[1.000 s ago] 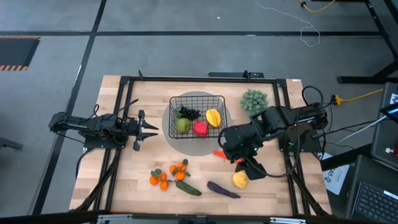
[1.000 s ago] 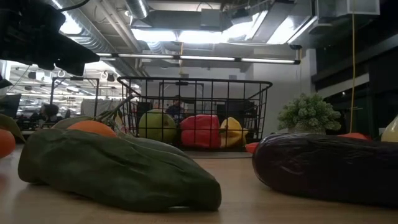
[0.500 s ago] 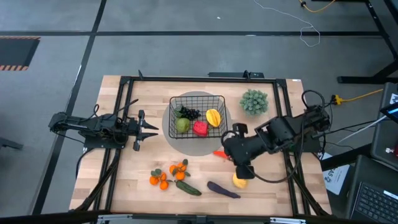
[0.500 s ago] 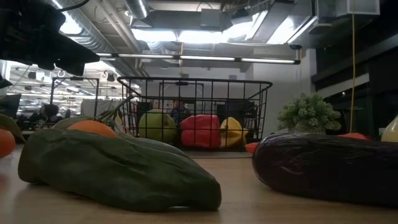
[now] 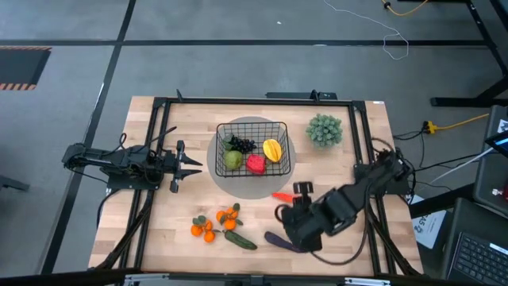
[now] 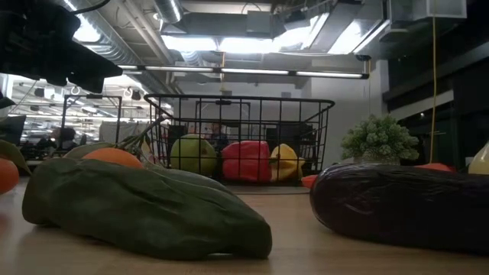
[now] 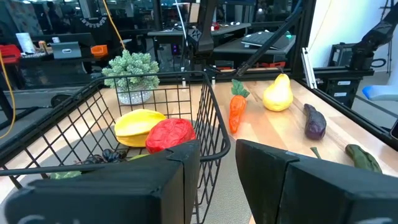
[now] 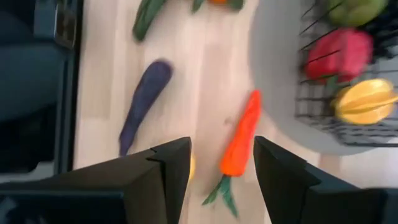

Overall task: Build produce basket
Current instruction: Put the yellow pear into the black wire basket

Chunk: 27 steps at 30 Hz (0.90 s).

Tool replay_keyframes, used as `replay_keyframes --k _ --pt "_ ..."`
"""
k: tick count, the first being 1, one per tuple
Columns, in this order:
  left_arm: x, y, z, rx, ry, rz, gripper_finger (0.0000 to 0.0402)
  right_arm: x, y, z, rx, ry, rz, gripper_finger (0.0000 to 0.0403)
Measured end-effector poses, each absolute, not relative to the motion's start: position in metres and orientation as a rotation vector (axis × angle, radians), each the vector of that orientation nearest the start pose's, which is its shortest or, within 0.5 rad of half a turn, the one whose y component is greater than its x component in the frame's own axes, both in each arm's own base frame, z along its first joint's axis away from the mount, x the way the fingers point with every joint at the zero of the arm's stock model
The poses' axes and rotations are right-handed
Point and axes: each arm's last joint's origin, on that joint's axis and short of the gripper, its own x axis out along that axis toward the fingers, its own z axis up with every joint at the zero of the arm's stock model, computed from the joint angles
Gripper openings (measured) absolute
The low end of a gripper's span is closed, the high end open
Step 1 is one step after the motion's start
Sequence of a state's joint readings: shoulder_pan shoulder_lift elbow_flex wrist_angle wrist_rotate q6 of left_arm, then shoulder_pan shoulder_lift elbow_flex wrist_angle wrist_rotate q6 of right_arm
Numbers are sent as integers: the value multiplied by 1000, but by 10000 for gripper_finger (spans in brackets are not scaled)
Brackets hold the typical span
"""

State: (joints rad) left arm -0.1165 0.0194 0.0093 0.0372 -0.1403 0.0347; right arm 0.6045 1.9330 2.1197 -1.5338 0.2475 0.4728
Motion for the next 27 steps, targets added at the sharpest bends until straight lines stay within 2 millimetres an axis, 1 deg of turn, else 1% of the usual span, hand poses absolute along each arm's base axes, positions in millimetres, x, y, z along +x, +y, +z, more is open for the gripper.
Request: replay_keyframes --k 3,7,11,15,18,23,27 --pt "98 -7 169 31 -26 24 94 303 214 349 -166 1316 45 163" --pt "98 -7 169 31 -26 25 94 302 232 335 -210 1356 92 163" --pt "98 -7 169 31 -26 24 94 301 241 327 -269 1373 134 163" --pt "98 -7 169 31 -26 25 94 302 241 327 -270 1375 135 163" --pt "98 -7 169 31 -26 25 94 301 239 326 -309 1386 144 163" --pt "98 -7 169 31 -26 24 94 302 237 327 -486 1339 185 163" --pt "98 -7 169 31 -27 24 94 301 232 334 -551 1306 201 163"
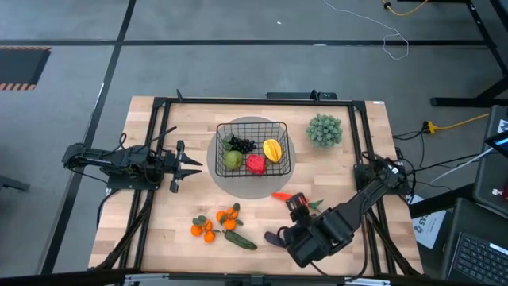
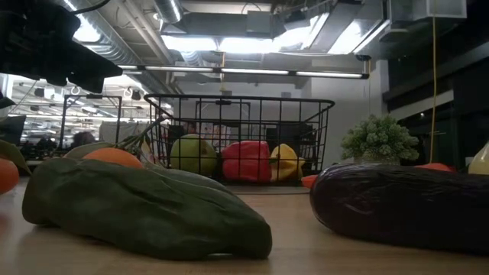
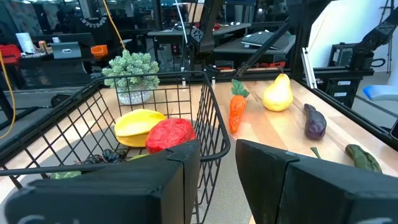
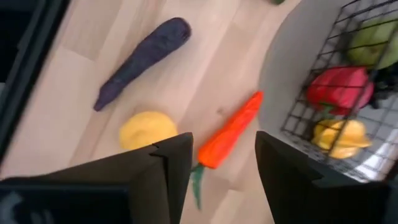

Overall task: Build produce basket
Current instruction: Put the yellow pear into the black wire basket

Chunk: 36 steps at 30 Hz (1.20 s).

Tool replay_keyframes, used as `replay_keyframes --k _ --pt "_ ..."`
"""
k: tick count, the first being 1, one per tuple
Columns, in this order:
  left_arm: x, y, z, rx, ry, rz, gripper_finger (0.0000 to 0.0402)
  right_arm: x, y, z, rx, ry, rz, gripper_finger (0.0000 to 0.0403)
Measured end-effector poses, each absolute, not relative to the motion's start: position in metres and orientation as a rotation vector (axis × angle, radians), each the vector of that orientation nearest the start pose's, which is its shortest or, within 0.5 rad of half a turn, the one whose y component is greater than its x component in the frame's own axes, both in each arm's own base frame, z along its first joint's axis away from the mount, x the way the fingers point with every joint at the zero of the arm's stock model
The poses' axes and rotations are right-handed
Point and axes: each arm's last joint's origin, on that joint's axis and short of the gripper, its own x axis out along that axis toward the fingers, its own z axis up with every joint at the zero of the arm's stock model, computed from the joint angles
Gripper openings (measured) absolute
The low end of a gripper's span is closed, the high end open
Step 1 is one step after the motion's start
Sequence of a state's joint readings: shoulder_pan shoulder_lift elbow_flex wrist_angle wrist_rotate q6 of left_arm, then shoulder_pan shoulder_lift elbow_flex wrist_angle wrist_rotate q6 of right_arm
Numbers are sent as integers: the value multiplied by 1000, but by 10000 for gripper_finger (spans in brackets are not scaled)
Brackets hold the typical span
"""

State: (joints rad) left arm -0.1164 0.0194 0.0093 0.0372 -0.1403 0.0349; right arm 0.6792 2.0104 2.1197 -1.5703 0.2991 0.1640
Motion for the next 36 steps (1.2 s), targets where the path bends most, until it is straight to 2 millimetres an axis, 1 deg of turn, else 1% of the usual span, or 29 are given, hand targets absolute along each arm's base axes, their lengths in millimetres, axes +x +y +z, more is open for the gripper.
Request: replay_keyframes --k 4,9,11,14,16,19,22,24,27,31,33,36 --pt "98 -7 169 31 -26 25 94 299 218 350 -563 1244 140 163" --pt "98 -7 169 31 -26 25 94 297 193 371 -502 1185 52 163" --pt "98 -7 169 31 -26 24 94 295 185 373 -487 1186 36 163" --pt "98 -7 169 31 -27 25 94 288 168 369 -479 1219 -12 163" --pt "98 -7 169 31 -27 24 94 280 154 362 -454 1257 -62 163" --pt "98 -7 169 31 -26 25 94 265 135 350 -372 1286 -153 163" --pt "98 -7 169 31 -26 26 94 252 124 335 -250 1265 -178 163" --pt "98 -7 169 31 -26 28 94 247 123 323 -168 1248 -140 163" --pt "98 -7 169 31 -26 28 94 242 123 298 -108 1260 -74 163" --pt "98 -7 169 31 -26 28 94 243 126 263 3 1296 -3 163" --pt "98 -7 169 31 -26 28 94 246 130 248 89 1326 82 163" --pt "98 -7 169 31 -27 28 94 245 135 236 197 1365 219 163"
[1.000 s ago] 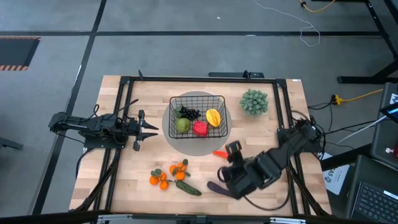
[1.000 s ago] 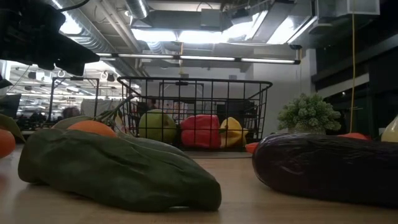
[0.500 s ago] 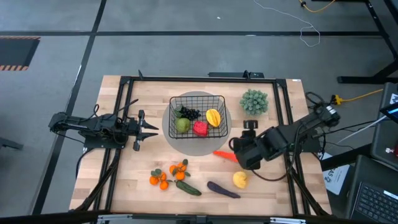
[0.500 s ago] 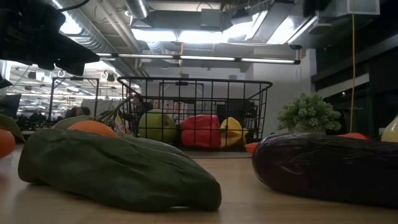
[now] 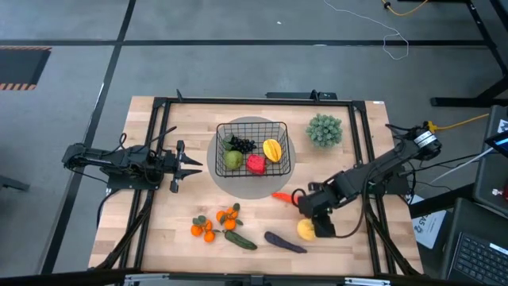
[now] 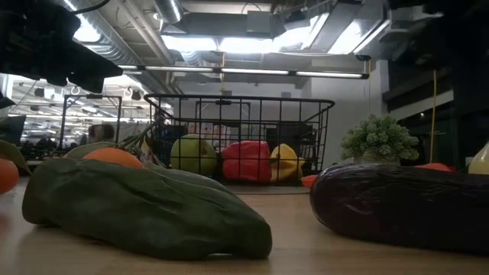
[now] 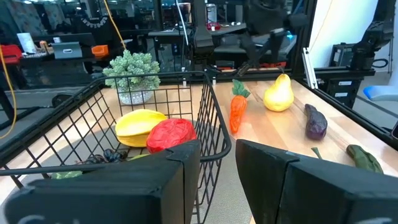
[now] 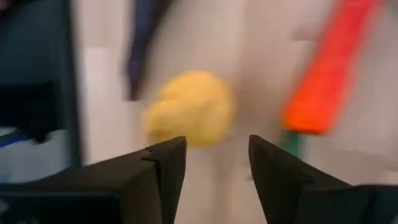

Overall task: Build produce basket
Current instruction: Put the yellow pear into the black wire basket

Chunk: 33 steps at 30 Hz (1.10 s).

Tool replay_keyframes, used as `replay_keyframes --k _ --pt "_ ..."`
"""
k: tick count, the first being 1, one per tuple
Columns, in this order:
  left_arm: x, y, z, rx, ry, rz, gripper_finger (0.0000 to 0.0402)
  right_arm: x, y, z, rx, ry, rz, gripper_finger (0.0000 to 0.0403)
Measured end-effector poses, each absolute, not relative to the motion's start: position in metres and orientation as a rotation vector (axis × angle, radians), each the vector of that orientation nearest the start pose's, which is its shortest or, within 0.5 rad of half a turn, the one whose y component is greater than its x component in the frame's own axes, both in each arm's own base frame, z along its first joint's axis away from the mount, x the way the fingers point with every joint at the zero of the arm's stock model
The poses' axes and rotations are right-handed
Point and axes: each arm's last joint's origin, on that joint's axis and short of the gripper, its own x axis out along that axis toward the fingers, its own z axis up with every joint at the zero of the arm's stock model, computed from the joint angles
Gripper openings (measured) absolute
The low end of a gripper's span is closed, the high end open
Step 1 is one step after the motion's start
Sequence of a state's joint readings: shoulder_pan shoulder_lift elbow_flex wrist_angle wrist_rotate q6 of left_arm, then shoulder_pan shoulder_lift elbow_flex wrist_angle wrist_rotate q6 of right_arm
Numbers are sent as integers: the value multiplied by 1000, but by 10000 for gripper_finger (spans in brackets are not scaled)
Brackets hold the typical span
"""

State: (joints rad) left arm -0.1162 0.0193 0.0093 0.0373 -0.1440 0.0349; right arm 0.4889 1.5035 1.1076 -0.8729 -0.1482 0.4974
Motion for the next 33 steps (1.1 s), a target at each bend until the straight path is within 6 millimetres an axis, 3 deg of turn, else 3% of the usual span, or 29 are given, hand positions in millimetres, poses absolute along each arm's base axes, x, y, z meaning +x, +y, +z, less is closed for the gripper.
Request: replay_keyframes --k 10,17,33 --pt "98 -7 169 31 -26 28 94 246 143 242 333 1380 225 163" --pt "98 -7 169 31 -27 28 94 246 158 232 312 1396 253 163" --pt "98 -7 169 31 -27 28 94 250 160 219 295 1450 236 157"
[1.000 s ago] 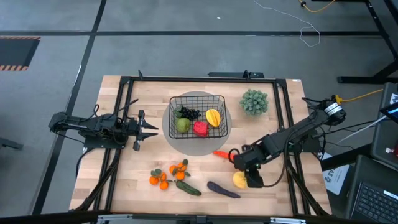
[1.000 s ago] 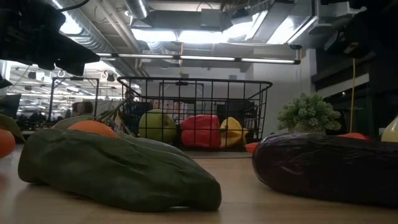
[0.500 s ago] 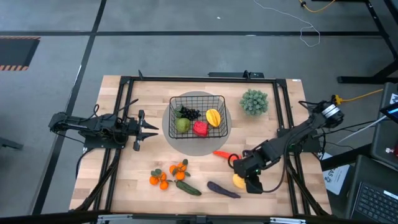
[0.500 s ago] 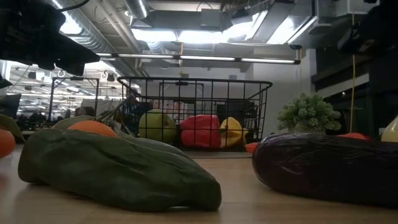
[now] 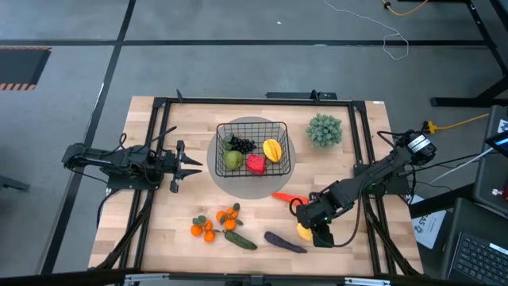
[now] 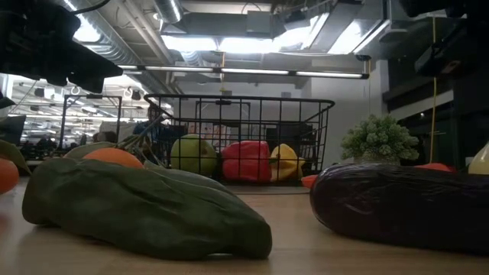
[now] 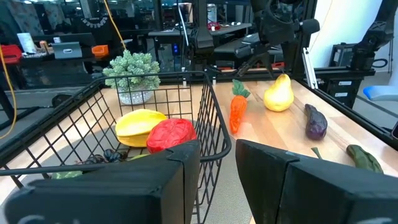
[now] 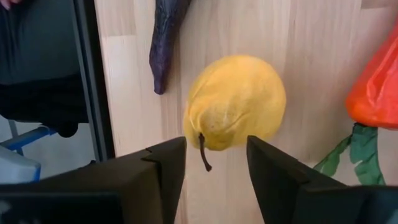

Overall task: Build produce basket
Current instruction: Put the yellow pear into the black wire basket

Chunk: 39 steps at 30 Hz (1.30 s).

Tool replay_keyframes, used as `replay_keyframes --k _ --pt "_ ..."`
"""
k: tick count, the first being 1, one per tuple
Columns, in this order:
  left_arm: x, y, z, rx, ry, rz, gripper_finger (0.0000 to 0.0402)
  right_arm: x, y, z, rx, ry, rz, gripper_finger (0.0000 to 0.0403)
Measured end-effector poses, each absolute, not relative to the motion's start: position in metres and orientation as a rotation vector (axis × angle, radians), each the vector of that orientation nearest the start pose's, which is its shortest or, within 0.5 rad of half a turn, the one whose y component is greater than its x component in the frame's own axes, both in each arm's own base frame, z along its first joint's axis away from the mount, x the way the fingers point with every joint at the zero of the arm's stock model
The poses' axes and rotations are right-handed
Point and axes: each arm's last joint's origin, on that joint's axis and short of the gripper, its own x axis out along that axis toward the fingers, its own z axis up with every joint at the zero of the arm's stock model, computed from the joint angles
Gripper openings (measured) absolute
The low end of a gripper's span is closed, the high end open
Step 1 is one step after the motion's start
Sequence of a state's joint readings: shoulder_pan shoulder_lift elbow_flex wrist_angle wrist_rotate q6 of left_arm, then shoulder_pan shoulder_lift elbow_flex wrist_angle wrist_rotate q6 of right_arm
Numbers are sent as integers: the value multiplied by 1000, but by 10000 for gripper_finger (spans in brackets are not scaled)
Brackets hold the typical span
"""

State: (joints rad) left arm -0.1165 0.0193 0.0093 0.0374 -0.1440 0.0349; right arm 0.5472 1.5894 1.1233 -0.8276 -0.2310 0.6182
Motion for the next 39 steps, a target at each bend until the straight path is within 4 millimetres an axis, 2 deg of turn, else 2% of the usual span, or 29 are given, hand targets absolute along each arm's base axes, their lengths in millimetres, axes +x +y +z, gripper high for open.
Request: replay_keyframes --k 15,25,31,39 --pt "98 -7 169 31 -26 29 94 250 160 219 248 1440 286 9" --pt "98 -7 169 31 -27 28 94 252 160 222 107 1395 362 1" --pt "98 -7 169 31 -26 28 94 260 163 249 3 1314 400 0" --pt "98 -7 169 31 -27 28 94 266 162 301 -231 1192 424 0"
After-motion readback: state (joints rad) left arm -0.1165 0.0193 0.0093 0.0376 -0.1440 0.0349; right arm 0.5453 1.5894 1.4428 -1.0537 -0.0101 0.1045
